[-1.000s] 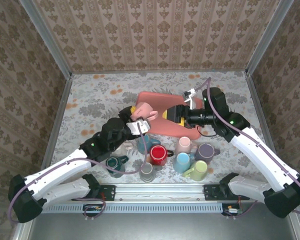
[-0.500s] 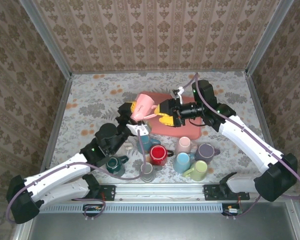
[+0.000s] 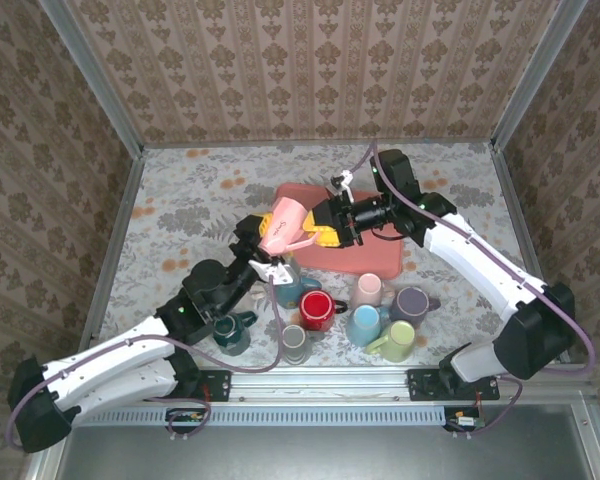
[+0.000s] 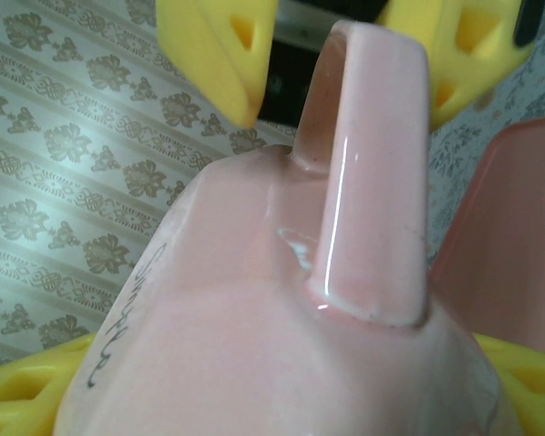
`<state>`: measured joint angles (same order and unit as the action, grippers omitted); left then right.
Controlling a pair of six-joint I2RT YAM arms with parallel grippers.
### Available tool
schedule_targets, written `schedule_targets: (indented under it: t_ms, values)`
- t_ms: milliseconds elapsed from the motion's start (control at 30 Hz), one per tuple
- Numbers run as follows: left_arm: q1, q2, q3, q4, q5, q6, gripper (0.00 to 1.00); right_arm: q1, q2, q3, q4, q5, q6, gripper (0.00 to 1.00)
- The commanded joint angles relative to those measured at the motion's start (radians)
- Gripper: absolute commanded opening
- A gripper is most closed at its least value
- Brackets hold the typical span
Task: Turn the mug right side up
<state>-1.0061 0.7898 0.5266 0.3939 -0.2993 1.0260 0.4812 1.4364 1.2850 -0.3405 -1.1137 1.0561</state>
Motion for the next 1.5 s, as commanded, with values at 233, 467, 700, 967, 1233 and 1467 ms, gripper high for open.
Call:
schedule_targets:
  t_ms: [233, 467, 700, 967, 1233, 1467]
  values:
    - [-0.036, -0.06, -0.019, 0.091, 0.04, 0.009, 0.0, 0.016, 0.036, 0.05, 0.02, -0.091, -0.011, 0.28]
    - [-0.044, -0.054, -0.021, 0.085, 0.039, 0.015, 0.1, 0.024, 0.021, 0.041, 0.039, -0.074, 0.009, 0.07]
    - [-0.037, -0.043, 0.029, -0.08, 0.004, -0.045, 0.89, -0.037, -0.037, 0.009, 0.078, -0.011, 0.046, 0.0]
    - [0.073, 0.002, 0.215, -0.454, -0.234, -0.432, 1.0, -0.158, -0.156, -0.01, -0.124, 0.282, -0.147, 0.0]
    - [0.339, 0.141, 0.403, -0.821, -0.041, -0.842, 1.0, -0.122, -0.248, -0.051, -0.163, 0.73, -0.442, 0.0]
    - [0.516, 0.22, 0.455, -0.931, 0.041, -1.154, 1.0, -0.019, -0.309, -0.16, 0.019, 0.992, -0.695, 0.0]
